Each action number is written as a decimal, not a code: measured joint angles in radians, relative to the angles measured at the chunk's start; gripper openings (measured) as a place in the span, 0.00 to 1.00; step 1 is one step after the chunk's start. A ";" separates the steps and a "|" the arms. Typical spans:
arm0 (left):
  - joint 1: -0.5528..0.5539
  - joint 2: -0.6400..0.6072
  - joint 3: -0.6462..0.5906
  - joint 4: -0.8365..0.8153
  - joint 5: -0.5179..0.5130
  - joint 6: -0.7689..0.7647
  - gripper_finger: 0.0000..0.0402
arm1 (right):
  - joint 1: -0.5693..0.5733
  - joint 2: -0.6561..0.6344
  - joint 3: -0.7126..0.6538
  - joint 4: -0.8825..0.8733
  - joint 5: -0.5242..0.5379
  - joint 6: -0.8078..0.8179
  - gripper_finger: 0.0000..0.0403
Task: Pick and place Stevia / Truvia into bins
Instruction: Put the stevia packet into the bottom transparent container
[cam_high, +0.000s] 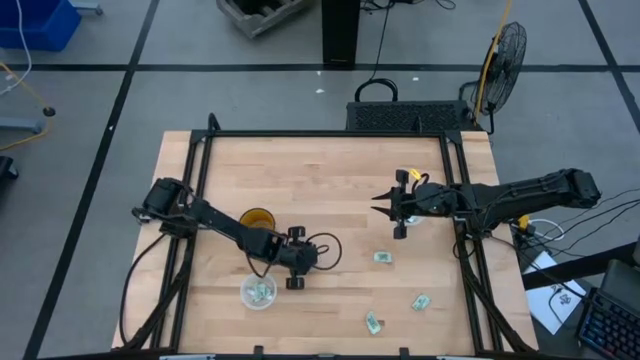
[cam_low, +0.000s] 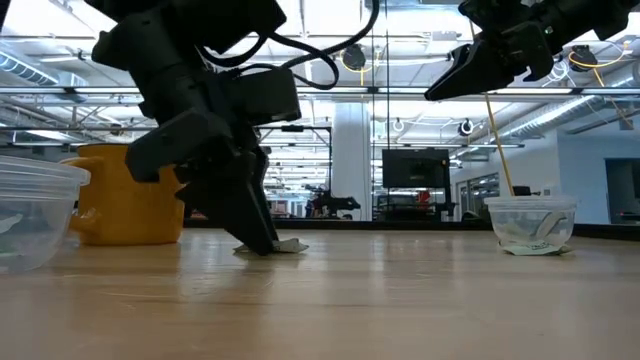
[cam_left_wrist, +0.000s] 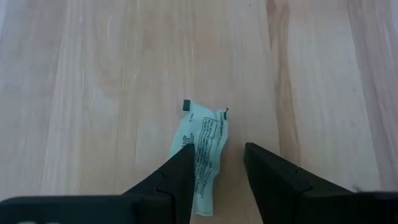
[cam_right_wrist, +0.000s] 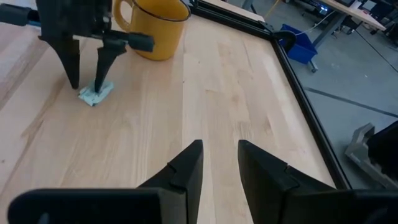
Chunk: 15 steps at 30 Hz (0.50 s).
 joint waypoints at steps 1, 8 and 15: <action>-0.001 0.007 0.000 0.000 -0.006 -0.001 0.37 | 0.000 0.000 0.000 0.000 0.000 0.000 0.23; 0.000 -0.002 -0.001 0.000 0.001 0.003 0.21 | 0.000 0.000 0.000 0.001 0.000 0.000 0.23; 0.002 -0.008 -0.002 -0.002 -0.006 0.011 0.03 | 0.000 0.000 0.000 0.001 0.000 0.001 0.23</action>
